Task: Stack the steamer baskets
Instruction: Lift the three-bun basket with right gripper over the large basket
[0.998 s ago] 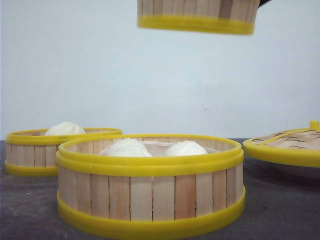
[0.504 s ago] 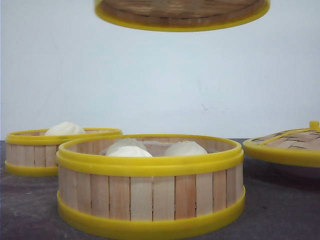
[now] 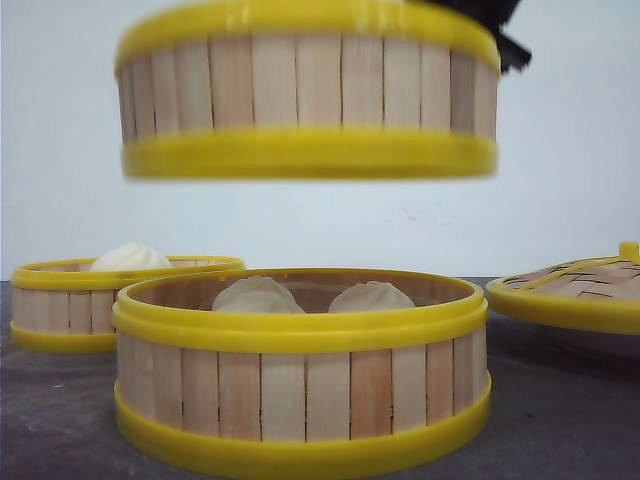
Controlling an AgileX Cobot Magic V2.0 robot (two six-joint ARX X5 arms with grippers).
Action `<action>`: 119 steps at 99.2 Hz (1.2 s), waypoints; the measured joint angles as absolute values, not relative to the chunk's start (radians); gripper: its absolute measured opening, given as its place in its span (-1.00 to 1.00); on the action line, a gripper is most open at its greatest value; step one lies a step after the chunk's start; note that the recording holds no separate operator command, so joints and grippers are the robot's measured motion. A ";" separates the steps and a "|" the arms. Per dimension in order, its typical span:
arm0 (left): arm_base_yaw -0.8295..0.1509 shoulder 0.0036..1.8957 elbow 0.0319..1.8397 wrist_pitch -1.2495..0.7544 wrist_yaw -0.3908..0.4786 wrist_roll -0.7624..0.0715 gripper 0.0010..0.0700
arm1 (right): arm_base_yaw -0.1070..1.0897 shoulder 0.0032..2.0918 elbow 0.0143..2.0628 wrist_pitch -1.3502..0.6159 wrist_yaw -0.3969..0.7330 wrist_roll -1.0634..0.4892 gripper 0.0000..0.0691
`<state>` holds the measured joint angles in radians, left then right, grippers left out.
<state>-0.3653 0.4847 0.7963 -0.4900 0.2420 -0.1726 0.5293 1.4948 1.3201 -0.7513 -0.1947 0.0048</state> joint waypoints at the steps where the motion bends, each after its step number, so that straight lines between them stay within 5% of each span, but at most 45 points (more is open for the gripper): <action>1: -0.365 0.485 0.796 -0.490 0.242 -0.173 0.22 | 0.530 1.495 1.313 -0.745 -0.194 0.006 -0.92; 119: -0.365 0.485 0.796 -0.490 0.242 -0.173 0.22 | 0.545 1.570 1.195 -0.625 -0.156 0.049 -0.92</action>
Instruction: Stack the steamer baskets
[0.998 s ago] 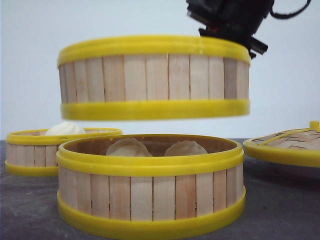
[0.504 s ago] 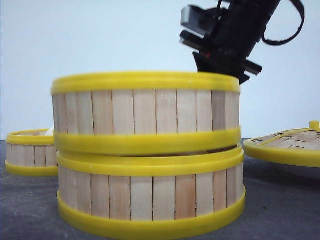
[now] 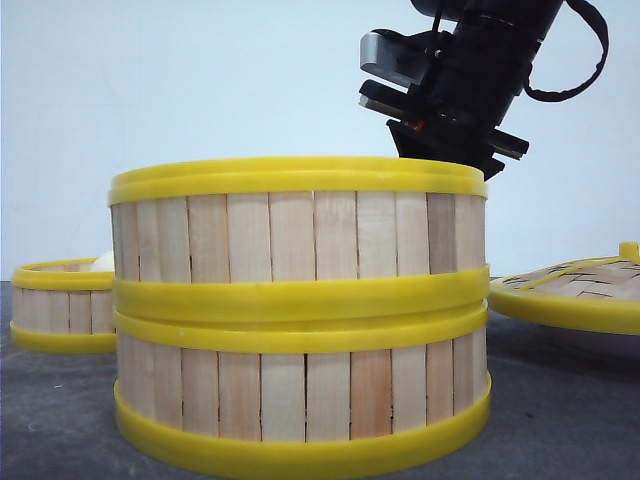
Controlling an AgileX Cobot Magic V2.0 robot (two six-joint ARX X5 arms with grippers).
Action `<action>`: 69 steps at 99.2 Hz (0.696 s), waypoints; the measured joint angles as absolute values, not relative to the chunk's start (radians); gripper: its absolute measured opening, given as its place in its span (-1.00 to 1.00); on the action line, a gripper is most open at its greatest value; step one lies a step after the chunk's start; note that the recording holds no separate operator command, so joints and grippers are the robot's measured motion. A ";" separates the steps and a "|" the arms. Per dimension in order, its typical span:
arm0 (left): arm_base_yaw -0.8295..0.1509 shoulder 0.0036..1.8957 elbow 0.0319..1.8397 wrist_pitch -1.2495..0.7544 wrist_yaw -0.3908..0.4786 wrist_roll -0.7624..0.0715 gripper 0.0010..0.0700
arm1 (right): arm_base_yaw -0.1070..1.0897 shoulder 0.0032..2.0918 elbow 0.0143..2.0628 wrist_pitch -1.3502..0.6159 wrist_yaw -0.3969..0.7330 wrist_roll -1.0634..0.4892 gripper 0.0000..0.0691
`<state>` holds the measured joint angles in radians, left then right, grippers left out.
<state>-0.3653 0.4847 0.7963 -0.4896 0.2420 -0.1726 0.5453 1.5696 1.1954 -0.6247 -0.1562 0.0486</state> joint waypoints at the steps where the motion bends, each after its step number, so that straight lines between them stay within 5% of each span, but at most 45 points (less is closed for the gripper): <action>1: -0.365 0.485 0.796 -0.490 0.242 -0.173 0.22 | 0.545 1.570 1.195 -0.625 -0.156 0.049 -0.92; 27: -0.365 0.485 0.796 -0.490 0.242 -0.173 0.22 | 0.545 1.570 1.195 -0.629 -0.157 0.049 -0.90; 48: -0.365 0.485 0.796 -0.490 0.242 -0.173 0.22 | 0.545 1.570 1.195 -0.626 -0.157 0.051 -0.01; 69: -0.365 0.485 0.796 -0.490 0.209 -0.173 0.22 | 0.545 1.508 1.197 -0.629 -0.157 0.052 0.14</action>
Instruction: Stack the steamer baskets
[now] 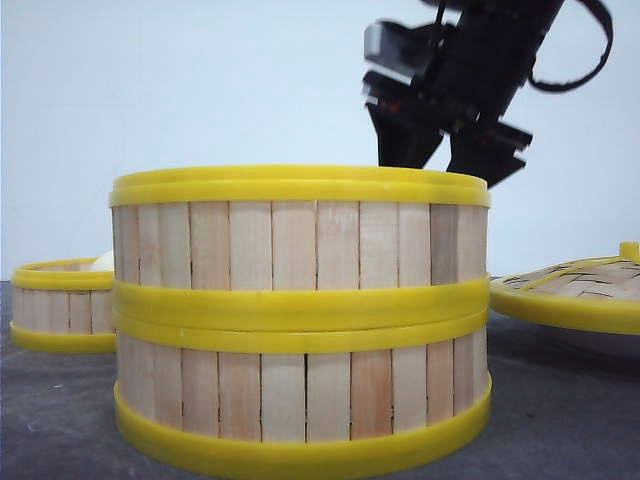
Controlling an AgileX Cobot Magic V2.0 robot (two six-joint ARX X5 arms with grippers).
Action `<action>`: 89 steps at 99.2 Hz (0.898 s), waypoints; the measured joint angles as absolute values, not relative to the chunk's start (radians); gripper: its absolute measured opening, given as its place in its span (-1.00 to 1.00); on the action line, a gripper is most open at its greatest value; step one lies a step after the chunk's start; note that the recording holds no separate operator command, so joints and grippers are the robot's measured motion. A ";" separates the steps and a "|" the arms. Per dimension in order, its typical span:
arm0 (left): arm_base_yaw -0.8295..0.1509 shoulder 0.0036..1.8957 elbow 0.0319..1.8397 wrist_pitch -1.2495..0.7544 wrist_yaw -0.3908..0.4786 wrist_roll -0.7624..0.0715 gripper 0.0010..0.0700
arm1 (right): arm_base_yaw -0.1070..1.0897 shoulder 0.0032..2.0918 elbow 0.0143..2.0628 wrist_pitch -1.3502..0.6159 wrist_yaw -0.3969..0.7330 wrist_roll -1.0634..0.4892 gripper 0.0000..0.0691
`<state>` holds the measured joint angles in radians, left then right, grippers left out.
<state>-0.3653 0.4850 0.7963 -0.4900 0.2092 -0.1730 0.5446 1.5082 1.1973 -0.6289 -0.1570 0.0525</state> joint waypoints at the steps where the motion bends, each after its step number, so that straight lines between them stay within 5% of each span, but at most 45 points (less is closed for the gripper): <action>1: -0.365 0.485 0.796 -0.490 0.204 -0.172 0.22 | 0.545 1.501 1.199 -0.630 -0.157 0.052 0.14; 30: -0.342 0.567 0.796 -0.483 0.004 -0.144 0.13 | 0.559 1.209 1.232 -0.656 -0.157 0.053 0.14; 58: -0.201 0.836 0.825 -0.428 -0.011 -0.123 0.00 | 0.601 1.014 1.232 -0.730 -0.157 0.057 0.14; 89: -0.065 1.216 1.050 -0.480 -0.017 -0.123 0.00 | 0.656 0.962 1.232 -0.784 -0.157 0.060 0.14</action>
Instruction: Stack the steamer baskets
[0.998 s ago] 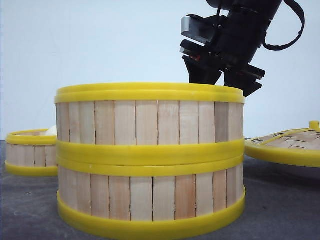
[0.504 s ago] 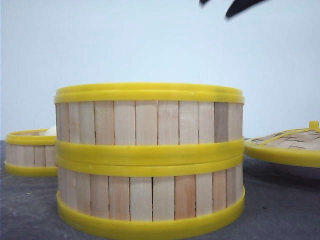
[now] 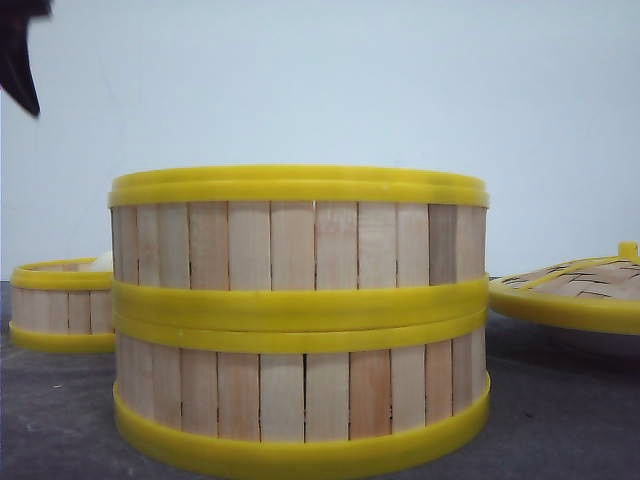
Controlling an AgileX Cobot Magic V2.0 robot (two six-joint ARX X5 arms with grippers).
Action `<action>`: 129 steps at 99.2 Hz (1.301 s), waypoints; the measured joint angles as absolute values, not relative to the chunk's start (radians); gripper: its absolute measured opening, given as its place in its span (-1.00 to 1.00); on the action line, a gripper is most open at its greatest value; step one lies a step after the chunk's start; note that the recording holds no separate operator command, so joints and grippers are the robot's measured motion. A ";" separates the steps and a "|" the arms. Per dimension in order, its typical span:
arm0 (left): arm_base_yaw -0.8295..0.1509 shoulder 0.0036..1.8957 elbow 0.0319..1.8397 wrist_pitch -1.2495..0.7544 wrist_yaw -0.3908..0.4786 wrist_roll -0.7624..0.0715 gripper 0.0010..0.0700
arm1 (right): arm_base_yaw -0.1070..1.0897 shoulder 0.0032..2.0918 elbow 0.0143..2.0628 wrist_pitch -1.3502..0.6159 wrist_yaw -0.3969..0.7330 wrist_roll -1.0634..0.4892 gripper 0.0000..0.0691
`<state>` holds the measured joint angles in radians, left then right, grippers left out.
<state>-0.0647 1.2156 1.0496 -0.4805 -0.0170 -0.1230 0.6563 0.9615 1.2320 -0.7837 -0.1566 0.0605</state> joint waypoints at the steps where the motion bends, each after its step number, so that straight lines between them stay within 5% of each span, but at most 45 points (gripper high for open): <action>1: -0.063 1.229 1.056 -0.487 -0.017 -0.123 0.00 | 0.658 0.962 1.232 -0.785 -0.157 0.060 0.14; 26: -0.062 1.473 1.187 -0.572 -0.020 -0.123 0.00 | 0.681 0.962 1.232 -0.794 -0.157 0.061 0.14; 92: -0.062 1.668 1.194 -0.542 -0.055 -0.124 -0.01 | 0.682 0.962 1.232 -0.795 -0.120 0.061 0.14; 129: -0.061 1.702 1.194 -0.529 -0.073 -0.140 -0.28 | 0.682 0.962 1.232 -0.795 -0.105 0.061 0.14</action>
